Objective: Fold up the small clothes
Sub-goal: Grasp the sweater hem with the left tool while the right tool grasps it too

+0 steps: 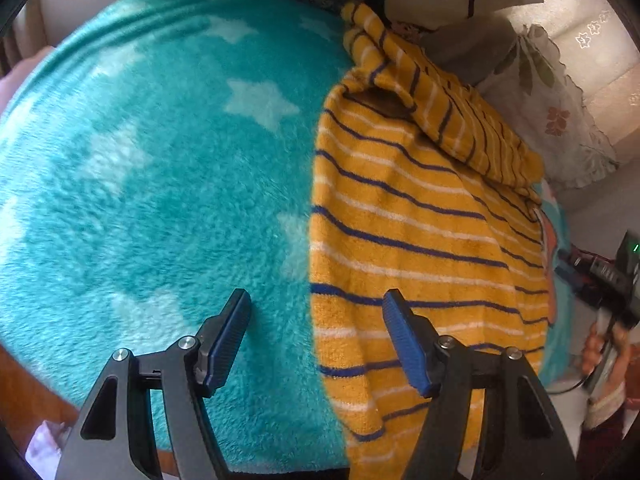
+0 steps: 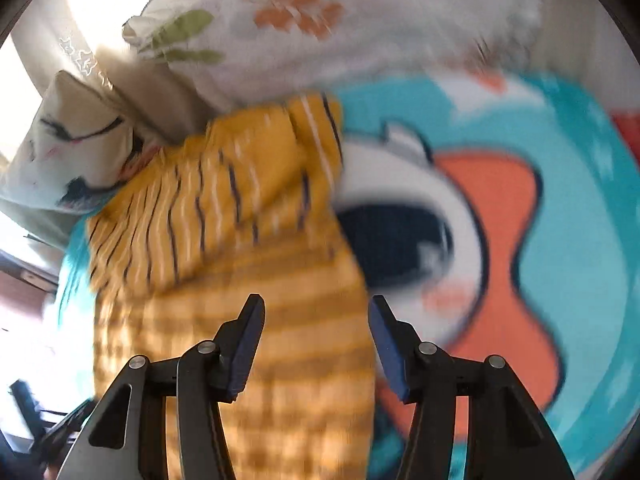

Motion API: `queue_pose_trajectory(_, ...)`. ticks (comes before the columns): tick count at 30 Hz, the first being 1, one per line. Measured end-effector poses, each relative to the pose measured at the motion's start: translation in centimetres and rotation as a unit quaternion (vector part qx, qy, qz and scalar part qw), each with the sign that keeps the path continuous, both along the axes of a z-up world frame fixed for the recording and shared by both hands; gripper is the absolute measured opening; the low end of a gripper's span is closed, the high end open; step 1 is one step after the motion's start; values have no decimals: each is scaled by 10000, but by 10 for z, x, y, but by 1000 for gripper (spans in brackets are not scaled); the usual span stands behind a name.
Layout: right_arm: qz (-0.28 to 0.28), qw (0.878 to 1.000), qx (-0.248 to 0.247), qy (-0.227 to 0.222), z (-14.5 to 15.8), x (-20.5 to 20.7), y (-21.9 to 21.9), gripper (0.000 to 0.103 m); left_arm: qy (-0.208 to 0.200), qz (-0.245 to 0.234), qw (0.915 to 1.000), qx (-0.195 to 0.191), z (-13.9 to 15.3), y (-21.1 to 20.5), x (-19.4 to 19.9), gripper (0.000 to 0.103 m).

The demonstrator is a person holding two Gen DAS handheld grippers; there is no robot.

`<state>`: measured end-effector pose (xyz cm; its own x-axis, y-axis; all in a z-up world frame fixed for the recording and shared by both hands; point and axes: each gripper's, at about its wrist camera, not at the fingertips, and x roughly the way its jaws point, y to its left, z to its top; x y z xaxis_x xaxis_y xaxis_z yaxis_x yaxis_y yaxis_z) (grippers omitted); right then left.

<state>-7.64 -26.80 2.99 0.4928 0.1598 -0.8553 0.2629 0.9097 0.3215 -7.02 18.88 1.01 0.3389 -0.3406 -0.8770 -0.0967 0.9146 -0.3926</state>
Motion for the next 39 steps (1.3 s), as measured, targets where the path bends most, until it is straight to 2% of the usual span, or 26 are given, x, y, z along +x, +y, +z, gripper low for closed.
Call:
queue_pose_trajectory(5,-388,9976,296,496,-46,-64,8,58,-147,-524,9982,-249,-2,-6,7,67)
queue_pose_trajectory(6,-477,9979,336,291,-45,-78,10,58,-146,-573,9977,-330,-2,-8,7,67)
queue_pose_trajectory(7,-498,9970,507,304,-49,-84,11,58,-130,-626,9969,-468,-3,-8,7,67)
queue_pose_trajectory(11,-415,9885,1441,188,-59,-105,21,59,-9,-717,9898,-1232,-10,-16,2,67)
queue_pose_trajectory(13,-253,9807,1927,195,-65,-107,27,59,43,-727,9864,-1473,-13,-22,-7,67)
queue_pose_trajectory(16,11,9604,2777,214,-78,-110,36,59,90,-700,9811,-1801,-18,-33,-22,67)
queue_pose_trajectory(19,160,9476,3185,173,-87,-112,45,59,88,-632,9799,-1888,-17,-43,-39,67)
queue_pose_trajectory(24,502,9457,3206,186,-89,-127,49,58,-80,-491,9877,-1485,-11,-63,-57,69)
queue_pose_trajectory(29,953,9538,2838,262,-85,-142,61,56,-131,-160,9919,-1251,-10,-71,-63,66)
queue_pose_trajectory(30,989,9569,2718,255,-84,-144,65,54,-99,-90,9929,-1185,-11,-71,-62,53)
queue_pose_trajectory(31,1005,9604,2585,243,-82,-145,67,52,-34,-5,9944,-1061,-12,-70,-61,31)
queue_pose_trajectory(32,986,9658,2386,250,-81,-144,70,44,55,44,9950,-992,-14,-66,-60,19)
queue_pose_trajectory(33,939,9700,2224,270,-80,-145,71,27,159,124,9951,-969,-17,-60,-58,10)
queue_pose_trajectory(35,886,9745,2039,288,-81,-141,71,16,259,358,9921,-1178,-20,-48,-60,8)
queue_pose_trajectory(39,1162,9729,1991,166,-74,-140,73,12,73,450,9955,-825,-6,-42,-75,7)
